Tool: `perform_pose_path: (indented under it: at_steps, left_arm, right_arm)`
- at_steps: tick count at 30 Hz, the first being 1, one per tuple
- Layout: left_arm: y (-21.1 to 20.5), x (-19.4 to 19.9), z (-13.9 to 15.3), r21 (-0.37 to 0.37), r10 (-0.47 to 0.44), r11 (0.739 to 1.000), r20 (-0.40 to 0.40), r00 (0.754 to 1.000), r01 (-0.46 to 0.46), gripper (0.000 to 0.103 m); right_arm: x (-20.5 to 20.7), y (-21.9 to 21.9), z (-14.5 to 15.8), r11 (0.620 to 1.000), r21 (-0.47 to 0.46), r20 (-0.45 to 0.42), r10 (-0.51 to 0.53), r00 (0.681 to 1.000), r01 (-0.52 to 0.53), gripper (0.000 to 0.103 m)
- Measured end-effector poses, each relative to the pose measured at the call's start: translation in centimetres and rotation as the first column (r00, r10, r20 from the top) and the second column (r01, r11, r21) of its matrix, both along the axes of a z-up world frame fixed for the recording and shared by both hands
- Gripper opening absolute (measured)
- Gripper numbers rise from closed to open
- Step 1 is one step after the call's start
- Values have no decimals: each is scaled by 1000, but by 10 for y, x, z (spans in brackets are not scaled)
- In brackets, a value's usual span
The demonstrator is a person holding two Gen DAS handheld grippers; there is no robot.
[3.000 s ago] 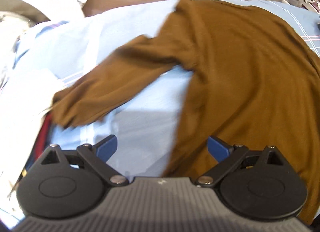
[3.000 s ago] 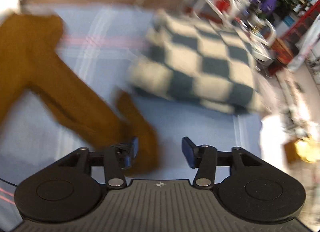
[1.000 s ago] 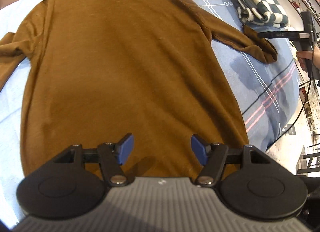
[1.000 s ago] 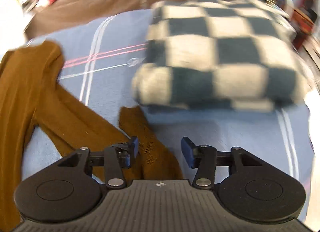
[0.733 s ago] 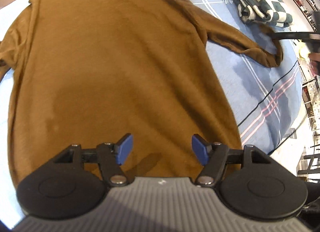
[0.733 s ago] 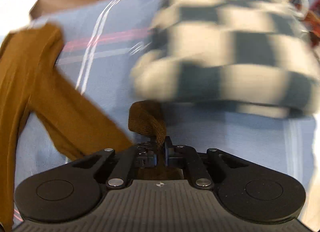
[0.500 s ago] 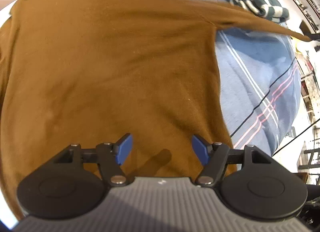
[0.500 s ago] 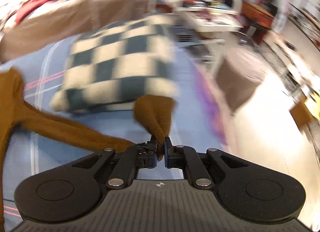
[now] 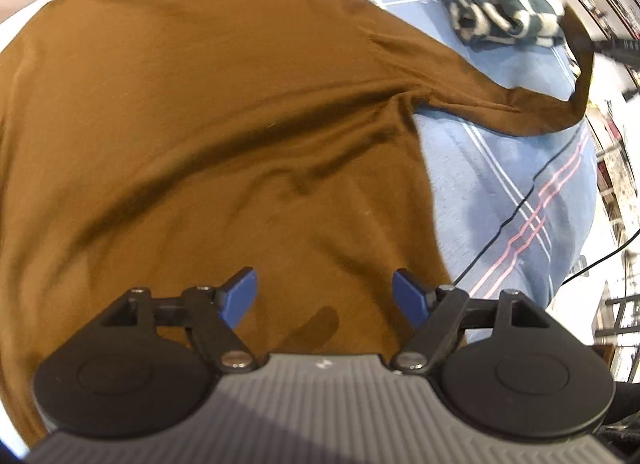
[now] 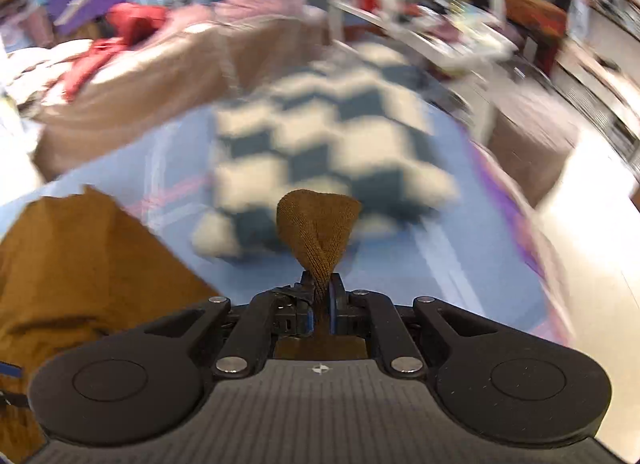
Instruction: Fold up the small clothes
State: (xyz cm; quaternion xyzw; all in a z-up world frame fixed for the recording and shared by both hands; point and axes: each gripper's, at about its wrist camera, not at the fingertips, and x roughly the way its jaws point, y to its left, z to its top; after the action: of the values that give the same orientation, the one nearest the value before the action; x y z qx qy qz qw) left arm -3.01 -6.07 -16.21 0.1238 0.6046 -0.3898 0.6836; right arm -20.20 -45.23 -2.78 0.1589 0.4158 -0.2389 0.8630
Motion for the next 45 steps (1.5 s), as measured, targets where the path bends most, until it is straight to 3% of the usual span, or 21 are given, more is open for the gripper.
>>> perform_pose_path:
  at_steps: [4, 7, 10, 13, 15, 16, 17, 18, 19, 23, 25, 26, 28, 31, 33, 35, 39, 41, 42, 45]
  left_arm:
    - [34, 3, 1, 6, 87, 996, -4, 996, -87, 74]
    - [65, 4, 6, 11, 152, 988, 1, 988, -152, 74]
    - [102, 6, 11, 18, 229, 973, 7, 973, -229, 76]
    - [134, 9, 10, 42, 297, 954, -3, 955, -296, 76]
    - [149, 16, 8, 51, 314, 948, -11, 949, -313, 76]
    - [156, 20, 8, 50, 319, 947, -7, 948, -318, 76]
    - [162, 25, 7, 46, 323, 945, -2, 946, -323, 77]
    - [165, 30, 6, 41, 328, 944, 1, 945, -328, 79]
    - [167, 36, 5, 36, 333, 942, 2, 943, -333, 81]
    - [174, 71, -1, -23, 318, 948, 17, 948, -318, 82]
    - [168, 90, 0, -61, 296, 954, 68, 953, -292, 82]
    - [163, 100, 2, -71, 284, 958, 92, 954, -278, 81]
    - [151, 124, 4, -79, 263, 964, 141, 954, -254, 79]
    - [131, 154, 7, -55, 222, 975, 271, 937, -215, 77]
    - [116, 171, 11, -7, 158, 985, 406, 900, -170, 77]
    - [107, 187, 13, 42, 97, 990, 493, 864, -136, 73]
    - [96, 215, 9, 101, 26, 991, 479, 877, -85, 60]
    - [90, 222, 9, 105, -50, 995, 491, 870, -2, 60]
    - [88, 225, 8, 108, -101, 993, 510, 854, 52, 61]
    - [78, 233, 2, 171, -283, 959, 511, 811, 227, 60]
  right_arm:
    - [96, 56, -3, 982, 66, 108, 171, 979, -178, 12]
    - [188, 119, -9, 936, 63, 165, 333, 929, -347, 12]
    - [272, 204, -17, 835, 119, 233, 503, 832, -538, 13]
    - [332, 297, -34, 729, 70, 210, 657, 724, -681, 14]
    - [361, 339, -55, 688, 58, 144, 712, 688, -724, 43]
    - [370, 353, -64, 679, 44, 102, 727, 679, -733, 52]
    - [373, 363, -71, 677, 32, 69, 732, 678, -735, 72]
    - [366, 368, -75, 688, 28, 50, 723, 689, -725, 85]
    - [359, 366, -77, 701, 30, 45, 711, 702, -712, 87]
    - [315, 323, -75, 764, 35, 39, 643, 765, -644, 86]
    - [291, 294, -74, 819, 8, 0, 574, 819, -574, 78]
    - [283, 276, -77, 846, 0, -35, 533, 846, -533, 66]
    - [257, 244, -81, 899, -18, -111, 433, 895, -437, 61]
    - [216, 210, -90, 945, -22, -177, 316, 932, -325, 61]
    - [189, 198, -93, 968, -19, -178, 243, 953, -251, 63]
    - [171, 191, -96, 974, 18, -159, 226, 961, -226, 64]
    - [168, 191, -99, 960, 42, -86, 278, 957, -275, 68]
    - [187, 192, -101, 933, 90, -40, 352, 935, -347, 76]
    - [199, 195, -101, 916, 105, -35, 393, 919, -388, 80]
    - [231, 207, -96, 883, 102, 1, 460, 888, -457, 84]
